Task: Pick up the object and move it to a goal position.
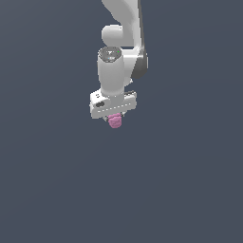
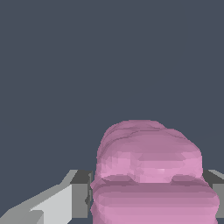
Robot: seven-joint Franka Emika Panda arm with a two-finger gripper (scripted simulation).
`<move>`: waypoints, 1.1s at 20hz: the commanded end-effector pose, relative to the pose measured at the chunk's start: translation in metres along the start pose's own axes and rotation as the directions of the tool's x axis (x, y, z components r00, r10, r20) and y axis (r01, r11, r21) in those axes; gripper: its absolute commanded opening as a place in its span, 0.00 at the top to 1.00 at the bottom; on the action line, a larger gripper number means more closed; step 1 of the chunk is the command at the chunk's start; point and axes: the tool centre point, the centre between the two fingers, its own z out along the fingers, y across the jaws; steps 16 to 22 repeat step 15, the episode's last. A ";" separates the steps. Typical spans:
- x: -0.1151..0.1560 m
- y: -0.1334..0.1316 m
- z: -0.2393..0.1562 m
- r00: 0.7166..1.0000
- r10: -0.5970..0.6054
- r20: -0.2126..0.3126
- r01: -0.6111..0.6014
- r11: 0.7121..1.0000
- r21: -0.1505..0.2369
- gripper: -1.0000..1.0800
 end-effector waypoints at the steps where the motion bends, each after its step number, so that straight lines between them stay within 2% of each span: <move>1: 0.003 0.003 -0.021 1.000 0.000 0.001 0.000 1.000 0.000 1.00; 10: 0.012 0.011 -0.066 1.000 0.000 0.001 0.000 1.000 0.001 1.00; 22: 0.014 0.012 -0.072 1.000 0.000 0.001 0.000 1.000 0.000 1.00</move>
